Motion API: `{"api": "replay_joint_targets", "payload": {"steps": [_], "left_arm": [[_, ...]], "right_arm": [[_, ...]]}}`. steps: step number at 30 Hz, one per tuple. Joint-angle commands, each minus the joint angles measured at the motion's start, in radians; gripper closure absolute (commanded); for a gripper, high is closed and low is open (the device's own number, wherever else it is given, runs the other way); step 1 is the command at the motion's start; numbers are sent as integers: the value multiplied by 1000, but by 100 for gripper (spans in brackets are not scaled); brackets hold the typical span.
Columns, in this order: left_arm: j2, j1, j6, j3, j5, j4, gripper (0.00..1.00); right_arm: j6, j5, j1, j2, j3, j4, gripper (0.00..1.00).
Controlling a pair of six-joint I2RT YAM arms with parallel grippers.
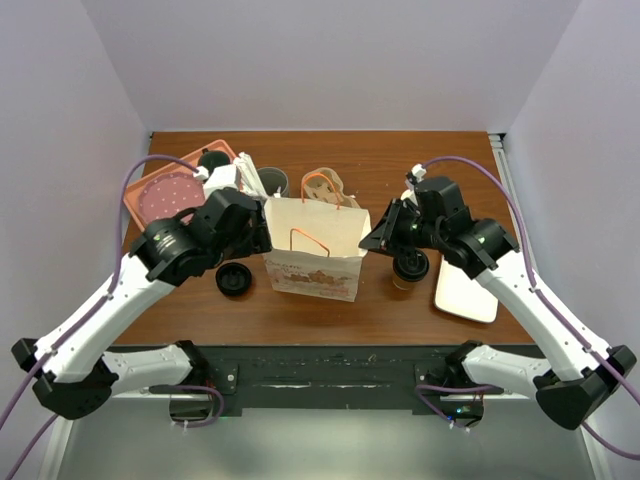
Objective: Pack the takeout coffee
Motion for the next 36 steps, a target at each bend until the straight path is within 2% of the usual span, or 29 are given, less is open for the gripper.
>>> {"api": "replay_joint_targets", "payload": {"steps": [1, 7, 9, 11, 12, 13, 15, 19, 20, 21, 23, 29, 32, 36], "left_arm": [[45, 1, 39, 48, -52, 44, 20], [138, 3, 47, 111, -92, 25, 20], [160, 6, 55, 111, -101, 30, 21], [169, 17, 79, 105, -90, 50, 26], [183, 23, 85, 110, -86, 50, 35], [189, 24, 90, 110, -76, 53, 42], [186, 26, 110, 99, -69, 67, 62], [174, 35, 148, 71, -18, 104, 76], [172, 37, 156, 70, -7, 104, 81], [172, 40, 159, 74, 3, 99, 90], [164, 40, 153, 90, 17, 53, 99], [80, 41, 118, 41, 57, -66, 100], [39, 41, 105, 10, 45, -129, 100], [-35, 41, 121, -25, 57, -158, 100]], "right_arm": [[-36, -43, 3, -32, -1, -17, 82], [-79, -5, 3, -27, 50, -78, 78], [-85, 15, 3, -26, 77, -96, 70], [-85, 21, 3, -17, 101, -110, 66], [-86, 24, 3, -12, 129, -115, 64], [-86, 26, 3, -7, 146, -118, 58], [-103, 33, 3, 6, 200, -121, 57], [-144, 65, 3, 31, 285, -109, 54], [-154, 75, 3, 39, 301, -101, 54], [-164, 88, 2, 60, 337, -96, 53], [-203, 133, 2, 85, 372, -86, 52], [-279, 363, -15, 241, 487, -34, 51], [-353, 404, -46, 330, 502, 38, 52], [-439, 380, -89, 471, 558, 82, 51]]}}
